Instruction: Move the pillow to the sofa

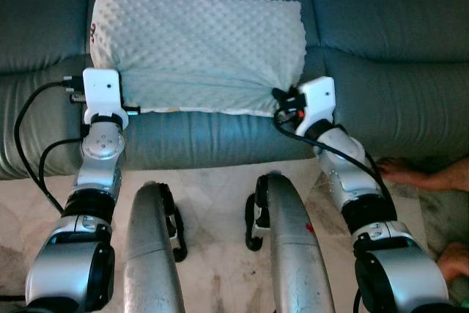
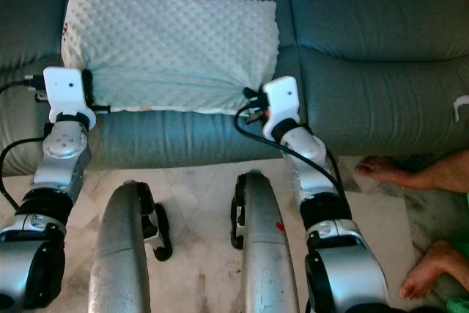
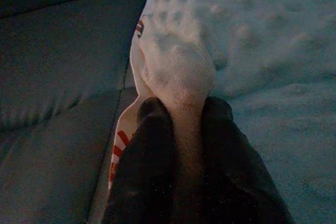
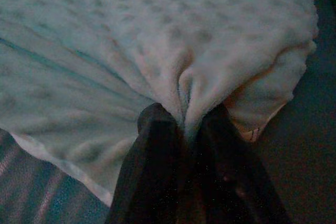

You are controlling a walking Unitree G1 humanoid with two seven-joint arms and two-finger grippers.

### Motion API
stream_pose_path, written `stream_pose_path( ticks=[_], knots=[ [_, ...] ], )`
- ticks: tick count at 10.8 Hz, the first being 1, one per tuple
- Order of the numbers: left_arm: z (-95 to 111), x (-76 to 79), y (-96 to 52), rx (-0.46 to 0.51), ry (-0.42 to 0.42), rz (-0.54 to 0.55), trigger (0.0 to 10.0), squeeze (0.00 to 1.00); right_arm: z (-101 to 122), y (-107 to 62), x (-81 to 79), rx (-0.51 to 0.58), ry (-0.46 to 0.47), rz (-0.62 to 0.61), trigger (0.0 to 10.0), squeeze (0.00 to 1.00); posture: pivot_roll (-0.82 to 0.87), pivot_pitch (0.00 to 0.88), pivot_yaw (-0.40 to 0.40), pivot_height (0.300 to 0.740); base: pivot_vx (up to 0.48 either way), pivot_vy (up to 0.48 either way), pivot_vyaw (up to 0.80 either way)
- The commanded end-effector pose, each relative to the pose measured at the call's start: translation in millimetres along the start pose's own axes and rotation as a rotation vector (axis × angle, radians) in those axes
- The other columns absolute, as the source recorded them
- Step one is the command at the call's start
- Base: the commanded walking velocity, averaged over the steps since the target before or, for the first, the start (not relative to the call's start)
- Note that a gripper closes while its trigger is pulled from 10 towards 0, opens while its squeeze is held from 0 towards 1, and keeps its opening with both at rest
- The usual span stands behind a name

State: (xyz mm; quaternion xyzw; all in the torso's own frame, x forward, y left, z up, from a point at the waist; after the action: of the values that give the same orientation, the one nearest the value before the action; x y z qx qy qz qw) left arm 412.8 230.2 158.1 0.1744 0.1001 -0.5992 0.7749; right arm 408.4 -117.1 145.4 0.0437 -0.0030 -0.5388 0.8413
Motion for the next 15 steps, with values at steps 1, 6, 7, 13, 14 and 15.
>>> stream_pose_path(
  ticks=[1, 6, 7, 13, 14, 15],
  knots=[
    [-25.3, -6.3, -8.2, -0.082, -0.001, 0.032, 10.0, 1.0, -14.2, -12.1, 17.7, -0.039, 0.013, -0.069, 10.0, 1.0, -0.11, 0.546, -0.077, 0.617, 0.0, 0.0, 0.0],
    [-25.2, -5.6, -7.9, -0.078, -0.016, 0.03, 10.0, 1.0, -17.5, -14.5, 17.2, -0.036, 0.001, -0.068, 10.0, 1.0, -0.1, 0.519, -0.078, 0.617, 0.0, 0.0, 0.0],
    [-24.5, -3.7, -7.4, -0.078, -0.019, 0.026, 10.0, 1.0, -17.2, -14.1, 16.8, -0.036, -0.001, -0.065, 10.0, 1.0, -0.1, 0.509, -0.079, 0.617, 0.0, 0.0, 0.0],
    [-26.6, 21.2, -18.1, -0.075, -0.043, -0.018, 10.0, 1.0, -35.6, -20.5, 0.1, -0.067, 0.006, -0.022, 10.0, 1.0, -0.07, 0.472, -0.092, 0.617, 0.0, 0.0, 0.0],
    [-27.2, 22.8, -19.0, -0.077, -0.044, -0.021, 10.0, 1.0, -36.3, -21.7, 0.2, -0.069, 0.005, -0.021, 10.0, 1.0, -0.07, 0.466, -0.094, 0.617, 0.0, 0.0, 0.0],
    [-27.3, 28.4, -21.8, -0.077, -0.055, -0.043, 10.0, 1.0, -39.9, -25.8, 1.0, -0.075, 0.004, -0.022, 10.0, 1.0, -0.07, 0.454, -0.1, 0.617, 0.0, 0.0, 0.0]
  ],
)
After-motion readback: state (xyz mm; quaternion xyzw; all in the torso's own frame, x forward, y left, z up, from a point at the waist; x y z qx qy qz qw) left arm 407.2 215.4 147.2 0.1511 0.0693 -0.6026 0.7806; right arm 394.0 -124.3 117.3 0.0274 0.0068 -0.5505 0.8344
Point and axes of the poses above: a point about 5 cm out from each wrist's last joint towards the gripper, its own y axis pointing out of the wrist towards the gripper, its own z axis along the axis of the wrist's last joint, x = y × z, the point moved 5 cm from there along y, pointing out of the wrist towards the gripper, and after that the axes turned 10 degrees about y, right-handed, at the moved point
